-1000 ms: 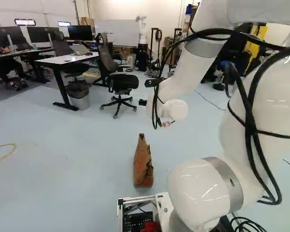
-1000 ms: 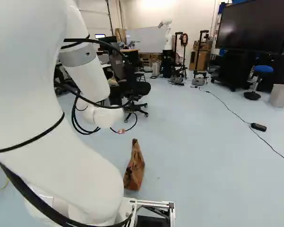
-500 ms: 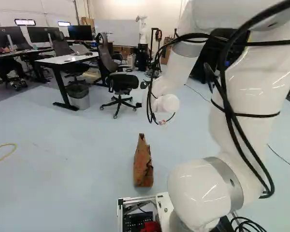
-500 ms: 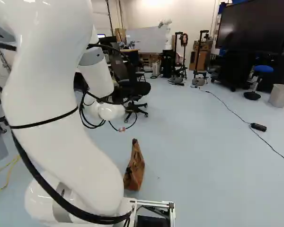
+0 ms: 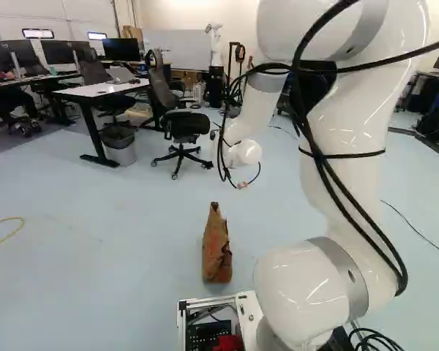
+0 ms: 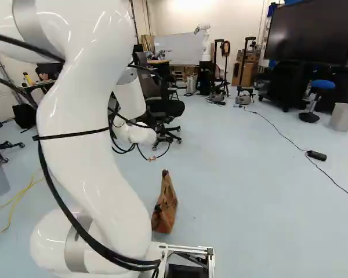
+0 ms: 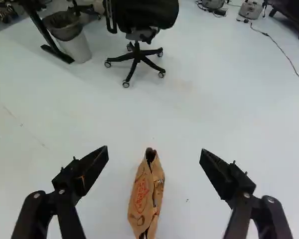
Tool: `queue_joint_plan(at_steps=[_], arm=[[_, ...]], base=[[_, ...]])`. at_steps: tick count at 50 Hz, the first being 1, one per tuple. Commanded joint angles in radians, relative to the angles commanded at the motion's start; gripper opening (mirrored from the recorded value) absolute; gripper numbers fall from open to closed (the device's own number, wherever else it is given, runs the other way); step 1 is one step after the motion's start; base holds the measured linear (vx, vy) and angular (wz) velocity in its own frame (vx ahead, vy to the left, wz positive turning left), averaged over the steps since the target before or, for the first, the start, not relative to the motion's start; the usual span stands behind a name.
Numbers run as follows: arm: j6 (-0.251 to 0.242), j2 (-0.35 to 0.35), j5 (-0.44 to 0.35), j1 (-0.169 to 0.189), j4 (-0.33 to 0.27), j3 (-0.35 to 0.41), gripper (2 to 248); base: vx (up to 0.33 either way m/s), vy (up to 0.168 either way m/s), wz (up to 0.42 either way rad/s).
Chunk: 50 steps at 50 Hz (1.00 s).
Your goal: Pick up the grocery bag from the ground
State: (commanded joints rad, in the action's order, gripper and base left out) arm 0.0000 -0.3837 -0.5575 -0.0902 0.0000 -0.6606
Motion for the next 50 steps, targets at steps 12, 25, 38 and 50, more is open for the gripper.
queue_joint_plan(at_steps=[12, 25, 38, 50], arm=[[0.000, -0.074, 0.059, 0.009, 0.000, -0.060, 247], [0.000, -0.140, 0.120, 0.019, 0.000, -0.111, 247], [0.000, -0.200, 0.182, 0.027, 0.000, -0.152, 247], [0.000, -0.249, 0.239, 0.029, 0.000, -0.184, 247]], base=[[0.000, 0.000, 0.000], [0.000, 0.000, 0.000], [0.000, 0.000, 0.000], [0.000, 0.000, 0.000]])
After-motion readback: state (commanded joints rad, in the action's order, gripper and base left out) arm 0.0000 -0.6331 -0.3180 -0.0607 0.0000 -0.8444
